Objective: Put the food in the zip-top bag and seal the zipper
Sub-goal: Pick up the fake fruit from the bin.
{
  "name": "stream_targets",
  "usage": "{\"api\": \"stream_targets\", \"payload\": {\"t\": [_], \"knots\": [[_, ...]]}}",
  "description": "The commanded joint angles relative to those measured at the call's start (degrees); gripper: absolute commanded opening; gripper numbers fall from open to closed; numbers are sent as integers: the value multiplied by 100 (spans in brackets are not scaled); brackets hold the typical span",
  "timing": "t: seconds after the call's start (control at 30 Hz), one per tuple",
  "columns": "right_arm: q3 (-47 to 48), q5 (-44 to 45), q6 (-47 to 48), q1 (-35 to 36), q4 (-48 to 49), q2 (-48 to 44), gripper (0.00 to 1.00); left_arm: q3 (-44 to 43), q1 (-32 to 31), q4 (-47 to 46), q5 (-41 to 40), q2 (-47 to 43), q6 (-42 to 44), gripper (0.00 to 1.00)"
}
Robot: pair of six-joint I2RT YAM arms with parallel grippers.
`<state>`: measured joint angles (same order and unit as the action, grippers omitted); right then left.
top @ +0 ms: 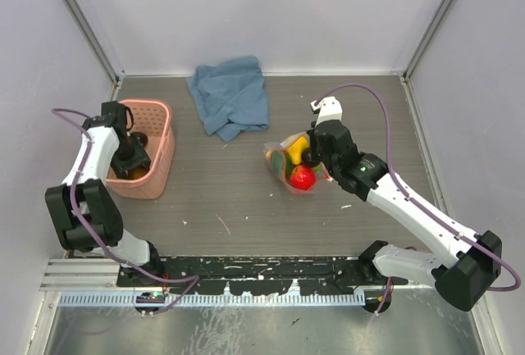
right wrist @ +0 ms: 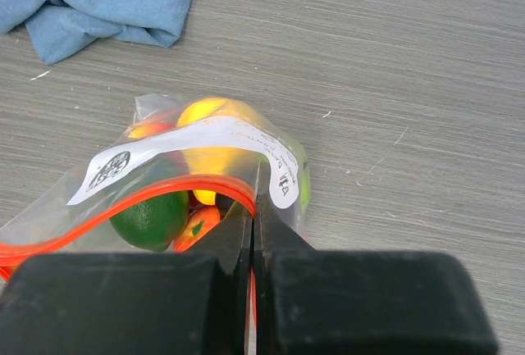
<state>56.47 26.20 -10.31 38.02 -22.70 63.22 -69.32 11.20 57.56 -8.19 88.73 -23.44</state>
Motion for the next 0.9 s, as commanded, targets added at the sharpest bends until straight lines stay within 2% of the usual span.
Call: {"api": "stream_targets", "payload": {"t": [0.0,0.17,0.27,0.63,0.87], "knots": [[191,212,-52,-17,248,-139,1,-216,-22,-142,5,-674,-122,42],[351,295,-49,-16,124,-51,1,-244,-154,-331,140,-1473,-229,41],[471,290,-44,-14,28,42,1,-291,-329,-453,524,-1896,-308,42],[966,173,-133,-14,-195,336,1,-727,-1542,-746,859,-2732,-574,43],[1193,-182,-237,-5,-209,626,1,101,-2368,-2097,1077,-3203,-620,44]]}}
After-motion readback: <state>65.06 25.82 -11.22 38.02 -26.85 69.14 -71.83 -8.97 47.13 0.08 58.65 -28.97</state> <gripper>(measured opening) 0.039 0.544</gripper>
